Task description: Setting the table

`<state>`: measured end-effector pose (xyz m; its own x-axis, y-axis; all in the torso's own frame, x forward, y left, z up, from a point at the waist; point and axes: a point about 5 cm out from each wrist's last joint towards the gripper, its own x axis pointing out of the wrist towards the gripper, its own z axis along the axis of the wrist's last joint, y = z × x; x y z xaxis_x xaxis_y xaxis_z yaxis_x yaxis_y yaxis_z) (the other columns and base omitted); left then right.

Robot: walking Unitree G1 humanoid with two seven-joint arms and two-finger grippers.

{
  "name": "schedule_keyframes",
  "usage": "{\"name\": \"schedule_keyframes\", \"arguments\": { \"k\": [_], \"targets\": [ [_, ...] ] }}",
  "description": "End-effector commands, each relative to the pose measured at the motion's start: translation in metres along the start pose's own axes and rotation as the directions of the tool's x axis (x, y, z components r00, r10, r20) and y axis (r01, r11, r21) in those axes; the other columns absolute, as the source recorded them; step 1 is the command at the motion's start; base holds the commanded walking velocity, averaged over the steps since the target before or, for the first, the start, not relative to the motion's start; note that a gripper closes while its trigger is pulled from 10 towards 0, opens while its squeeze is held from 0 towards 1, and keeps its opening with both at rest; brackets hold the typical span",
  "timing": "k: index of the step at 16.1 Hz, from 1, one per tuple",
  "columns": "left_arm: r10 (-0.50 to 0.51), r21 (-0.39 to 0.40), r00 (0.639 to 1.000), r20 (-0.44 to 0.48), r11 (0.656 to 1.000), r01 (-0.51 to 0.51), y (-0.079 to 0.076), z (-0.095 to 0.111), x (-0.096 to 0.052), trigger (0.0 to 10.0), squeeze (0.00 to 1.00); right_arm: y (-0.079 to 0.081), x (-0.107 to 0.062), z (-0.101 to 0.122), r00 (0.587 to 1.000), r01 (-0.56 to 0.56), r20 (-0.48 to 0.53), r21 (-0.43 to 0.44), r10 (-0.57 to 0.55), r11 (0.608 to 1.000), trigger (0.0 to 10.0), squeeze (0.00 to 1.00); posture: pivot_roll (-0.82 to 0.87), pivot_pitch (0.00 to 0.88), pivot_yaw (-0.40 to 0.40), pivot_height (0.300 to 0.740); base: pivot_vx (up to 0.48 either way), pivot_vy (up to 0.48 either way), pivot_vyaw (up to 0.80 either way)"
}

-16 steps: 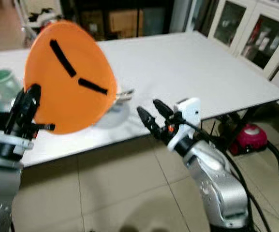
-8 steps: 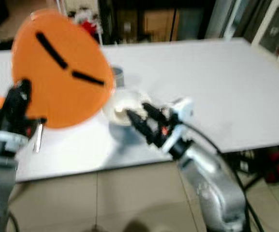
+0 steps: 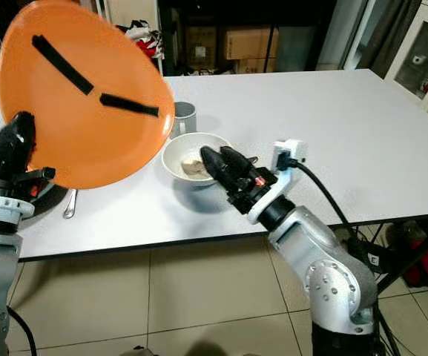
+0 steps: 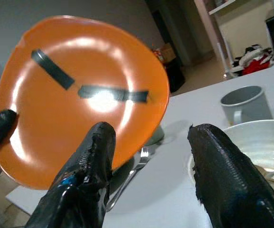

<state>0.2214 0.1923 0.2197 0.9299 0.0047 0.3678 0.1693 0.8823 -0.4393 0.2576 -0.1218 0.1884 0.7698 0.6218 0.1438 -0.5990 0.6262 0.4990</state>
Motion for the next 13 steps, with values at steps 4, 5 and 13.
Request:
{"name": "schedule_keyframes", "arguments": {
  "k": [4, 5, 13],
  "targets": [
    [-0.028, 0.097, 1.0, -0.013, 0.995, 0.029, -0.008, -0.001, 0.008, 10.0, 0.0, -0.004, 0.001, 0.02, 0.989, 0.134, 0.09, -0.196, -0.118, 0.971, 10.0, 0.0, -0.09, 0.012, 0.048, 0.74, 0.0, 0.0, 0.0],
    [-0.016, 0.155, 0.999, -0.038, 0.988, 0.021, -0.009, -0.004, 0.008, 10.0, 0.0, -0.003, 0.001, 0.026, 0.981, 0.177, 0.12, -0.264, -0.15, 0.948, 10.0, 0.0, -0.09, 0.012, 0.048, 0.74, 0.0, -0.48, 0.0],
    [0.046, 0.24, 0.999, 0.025, 0.969, -0.051, -0.008, -0.002, 0.016, 10.0, 0.0, -0.004, 0.004, 0.048, 0.948, 0.285, 0.249, -0.379, -0.199, 0.88, 10.0, 0.0, -0.1, 0.0, 0.029, 0.74, 0.0, -0.48, 0.0]
  ]
}}
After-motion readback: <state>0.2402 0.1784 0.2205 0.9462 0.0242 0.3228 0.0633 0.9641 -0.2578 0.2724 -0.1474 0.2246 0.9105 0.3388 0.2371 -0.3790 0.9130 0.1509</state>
